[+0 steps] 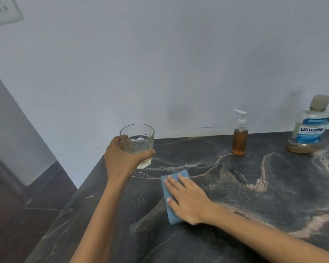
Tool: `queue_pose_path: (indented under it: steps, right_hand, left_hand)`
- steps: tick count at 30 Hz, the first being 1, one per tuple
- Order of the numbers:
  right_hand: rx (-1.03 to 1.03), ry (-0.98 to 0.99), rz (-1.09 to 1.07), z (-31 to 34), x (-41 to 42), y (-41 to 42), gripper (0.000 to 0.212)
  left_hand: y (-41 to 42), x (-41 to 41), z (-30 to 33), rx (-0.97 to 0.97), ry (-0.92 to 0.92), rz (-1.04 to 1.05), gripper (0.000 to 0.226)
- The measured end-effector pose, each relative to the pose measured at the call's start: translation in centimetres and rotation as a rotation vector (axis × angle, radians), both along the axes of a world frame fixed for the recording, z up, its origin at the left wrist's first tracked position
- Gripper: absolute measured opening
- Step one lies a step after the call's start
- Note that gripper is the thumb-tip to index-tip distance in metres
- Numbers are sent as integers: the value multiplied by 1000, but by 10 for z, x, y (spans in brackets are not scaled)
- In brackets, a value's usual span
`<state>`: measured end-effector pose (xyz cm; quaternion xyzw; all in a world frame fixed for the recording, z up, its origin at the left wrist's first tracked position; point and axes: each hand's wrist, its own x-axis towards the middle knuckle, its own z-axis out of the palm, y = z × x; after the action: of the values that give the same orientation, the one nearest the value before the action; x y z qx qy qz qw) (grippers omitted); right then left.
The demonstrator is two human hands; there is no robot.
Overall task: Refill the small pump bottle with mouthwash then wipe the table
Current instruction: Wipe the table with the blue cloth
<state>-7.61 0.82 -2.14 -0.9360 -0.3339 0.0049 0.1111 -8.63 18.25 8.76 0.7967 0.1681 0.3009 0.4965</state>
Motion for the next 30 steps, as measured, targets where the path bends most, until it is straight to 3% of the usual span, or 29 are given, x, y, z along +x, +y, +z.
queue_pose_path:
  steps: [2, 6, 8, 12, 16, 18, 21, 25, 30]
  right_hand:
    - [-1, -25, 28, -2, 11, -10, 61]
    - [-83, 70, -400, 13, 79, -3, 60]
    - [-117, 115, -461, 19, 99, 16, 60]
    - [-103, -46, 30, 9, 58, 44, 56]
    - [-15, -109, 372, -3, -23, -10, 57]
    - [-24, -123, 362, -1, -37, -48, 60]
    - [-108, -115, 172, 8, -13, -86, 60]
    - [-187, -52, -38, 19, 45, -84, 56]
    - [-84, -40, 156, 14, 27, -48, 57]
  left_hand:
    - [-1, 0, -2, -10, -11, -26, 80]
    - [-2, 3, -9, 18, -3, -30, 73]
    - [-4, 9, -12, 29, -5, -30, 71]
    - [-9, 26, -22, 27, -3, -27, 67]
    - [-18, 45, -35, 26, 38, -39, 67]
    - [-22, 55, -43, 21, 49, -41, 67]
    - [-27, 69, -54, -2, 63, -42, 74]
    - [-33, 88, -62, -19, 87, -40, 87]
    - [-43, 114, -71, -44, 103, -37, 78]
